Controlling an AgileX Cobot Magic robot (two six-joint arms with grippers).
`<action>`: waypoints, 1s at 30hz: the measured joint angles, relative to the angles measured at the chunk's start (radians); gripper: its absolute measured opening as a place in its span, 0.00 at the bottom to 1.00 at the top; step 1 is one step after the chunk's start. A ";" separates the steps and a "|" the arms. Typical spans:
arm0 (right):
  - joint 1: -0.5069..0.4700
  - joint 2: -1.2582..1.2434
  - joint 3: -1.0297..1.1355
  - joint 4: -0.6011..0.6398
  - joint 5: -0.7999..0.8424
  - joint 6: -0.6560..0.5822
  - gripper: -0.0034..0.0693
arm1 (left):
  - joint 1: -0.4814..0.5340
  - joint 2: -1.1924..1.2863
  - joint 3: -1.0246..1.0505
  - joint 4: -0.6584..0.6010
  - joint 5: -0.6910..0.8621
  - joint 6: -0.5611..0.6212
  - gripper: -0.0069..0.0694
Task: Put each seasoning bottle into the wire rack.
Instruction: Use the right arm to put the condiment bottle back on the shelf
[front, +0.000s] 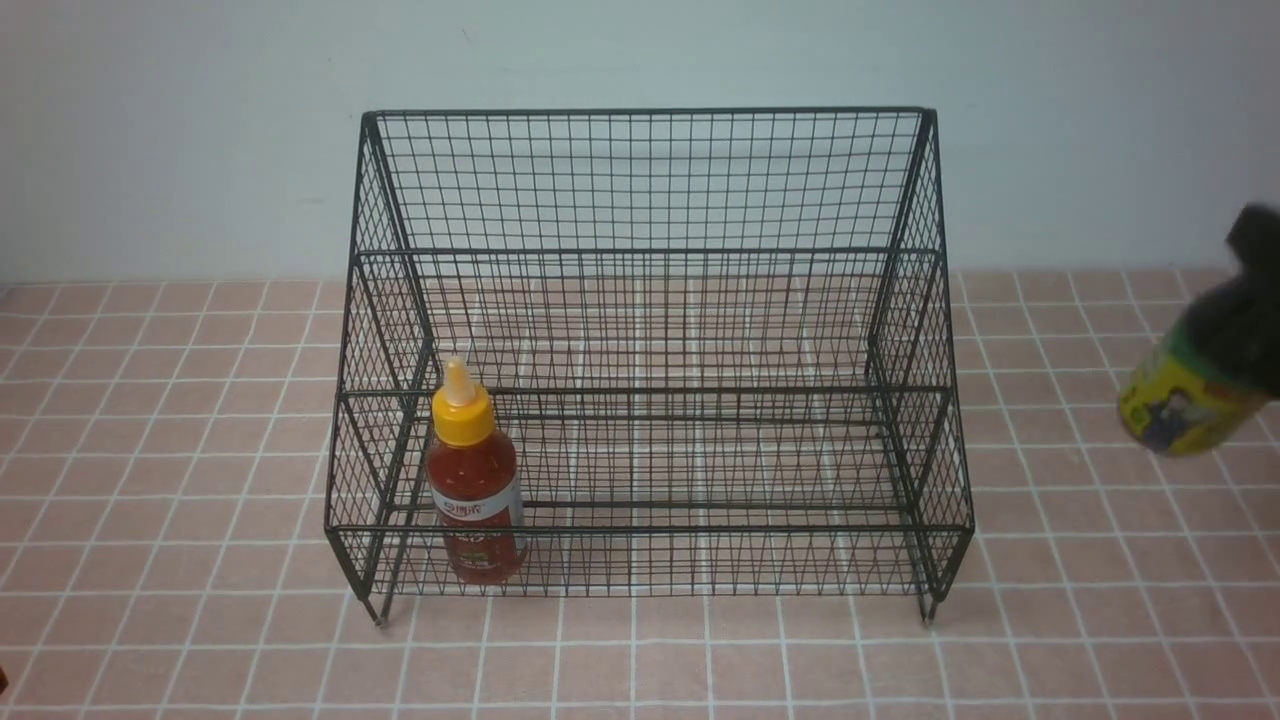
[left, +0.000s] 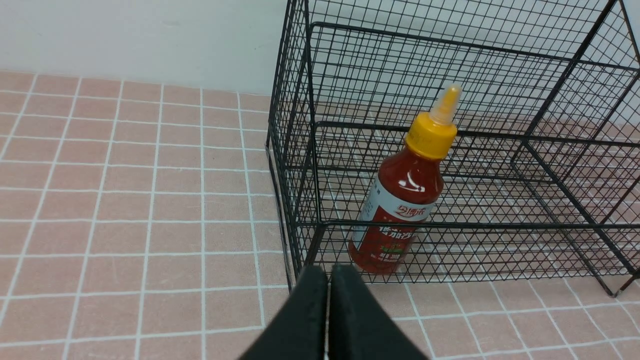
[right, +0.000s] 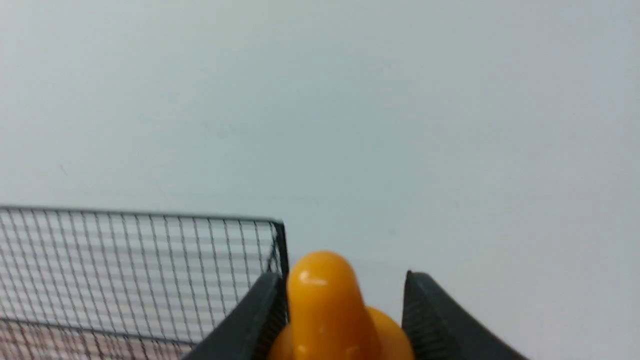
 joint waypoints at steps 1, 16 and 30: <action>0.000 -0.014 -0.006 -0.035 -0.008 0.023 0.44 | 0.000 0.000 0.000 0.000 0.000 0.000 0.08; 0.002 0.166 -0.104 -0.651 -0.435 0.658 0.44 | 0.000 0.000 0.000 -0.001 0.000 0.000 0.08; 0.015 0.365 -0.189 -0.653 -0.522 0.653 0.44 | 0.000 0.000 0.000 -0.005 0.000 0.000 0.08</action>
